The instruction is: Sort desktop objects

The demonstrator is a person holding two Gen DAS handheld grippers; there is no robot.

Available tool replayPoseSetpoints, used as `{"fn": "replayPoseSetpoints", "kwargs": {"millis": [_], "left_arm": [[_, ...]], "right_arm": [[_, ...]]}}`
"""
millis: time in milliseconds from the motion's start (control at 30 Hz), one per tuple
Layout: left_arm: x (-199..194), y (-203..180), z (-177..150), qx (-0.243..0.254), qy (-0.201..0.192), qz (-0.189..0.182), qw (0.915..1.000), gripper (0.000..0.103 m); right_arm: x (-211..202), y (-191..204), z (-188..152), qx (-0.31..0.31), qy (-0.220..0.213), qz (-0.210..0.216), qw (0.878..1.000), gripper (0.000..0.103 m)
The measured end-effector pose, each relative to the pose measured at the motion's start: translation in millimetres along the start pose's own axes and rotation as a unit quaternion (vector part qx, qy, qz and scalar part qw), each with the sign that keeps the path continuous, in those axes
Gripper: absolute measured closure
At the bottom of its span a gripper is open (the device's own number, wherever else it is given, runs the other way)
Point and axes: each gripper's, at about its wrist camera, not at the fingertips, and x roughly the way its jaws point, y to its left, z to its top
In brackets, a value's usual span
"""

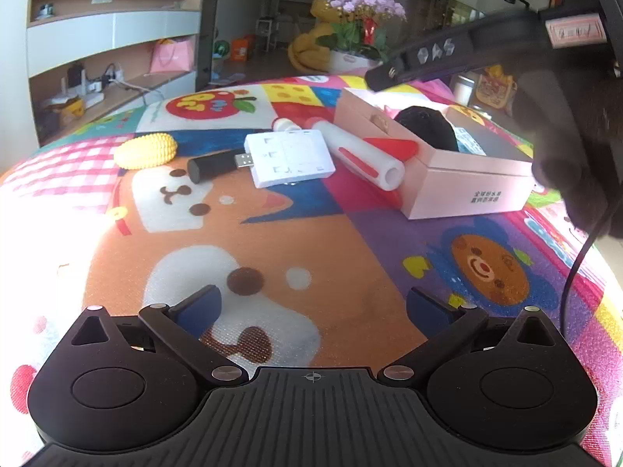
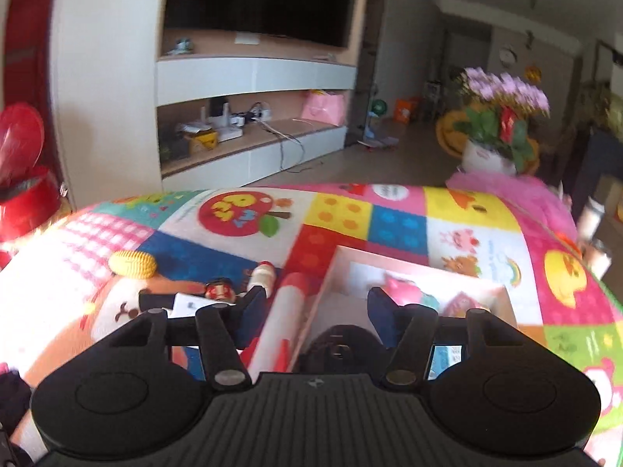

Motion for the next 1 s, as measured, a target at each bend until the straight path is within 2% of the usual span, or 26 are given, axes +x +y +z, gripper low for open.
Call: {"fn": "replayPoseSetpoints", "kwargs": {"millis": [67,167,300,367,433,533,600,633,700,733,767,800,833,900,967,1000], "left_arm": [[-2.8,6.5,-0.2,-0.009,0.000,0.013,0.9999,0.000],[-8.4,17.4,-1.9,-0.018,0.000,0.023,0.9996,0.000],[-13.4,23.4,-4.8,-0.015,0.001,0.025,0.9996,0.000],[-13.3,23.7,-5.0,-0.014,0.001,0.026,0.9996,0.000],[-13.4,23.1,-5.6,-0.010,0.003,0.029,0.9995,0.000],[-13.6,23.0,-5.6,-0.010,0.004,0.029,0.9995,0.000],[-13.8,22.1,-5.3,-0.009,0.004,0.030,0.9995,0.000],[-13.7,21.5,-5.1,-0.008,0.005,0.030,0.9995,0.000],[-13.3,20.2,-5.0,-0.006,0.006,0.031,0.9995,0.000],[-13.3,19.6,-4.9,-0.005,0.006,0.031,0.9995,0.000],[-13.1,19.2,-4.9,-0.005,0.007,0.031,0.9995,0.000],[-13.1,18.8,-4.8,-0.005,0.007,0.032,0.9995,0.000],[-12.8,18.8,-4.8,-0.005,0.007,0.032,0.9995,0.000],[-12.6,18.4,-4.8,-0.004,0.007,0.032,0.9994,0.000],[-12.5,18.2,-4.8,-0.004,0.008,0.033,0.9994,0.000],[-12.4,18.2,-4.8,-0.004,0.008,0.033,0.9994,0.000]], "right_arm": [[6.8,34.7,-8.1,-0.071,0.002,-0.007,0.997,0.047],[21.0,81.5,-32.2,-0.178,0.005,-0.039,0.983,0.047],[37.1,105.6,-58.9,-0.260,0.007,-0.086,0.962,0.049],[41.8,105.3,-62.9,-0.269,0.012,-0.097,0.958,0.057],[42.4,102.9,-64.5,-0.271,0.019,-0.105,0.957,0.082],[28.4,96.8,-60.5,-0.246,0.011,-0.094,0.965,0.086],[7.9,93.4,-58.3,-0.213,0.003,-0.070,0.974,0.088],[-3.3,90.8,-56.1,-0.190,0.006,-0.046,0.981,0.093],[-25.0,81.2,-49.3,-0.125,0.027,0.040,0.991,0.094],[-37.1,73.6,-46.9,-0.089,0.037,0.099,0.990,0.089],[-46.2,66.1,-45.0,-0.061,0.039,0.138,0.988,0.086],[-56.0,57.6,-44.2,-0.036,0.032,0.158,0.986,0.078],[-62.2,50.3,-42.1,-0.022,0.023,0.154,0.988,0.070],[-65.6,32.1,-37.8,0.003,0.008,0.129,0.992,0.067],[-58.7,8.2,-33.4,0.037,0.005,0.080,0.996,0.063],[-52.7,-5.7,-31.5,0.060,0.009,0.058,0.997,0.057]]}}
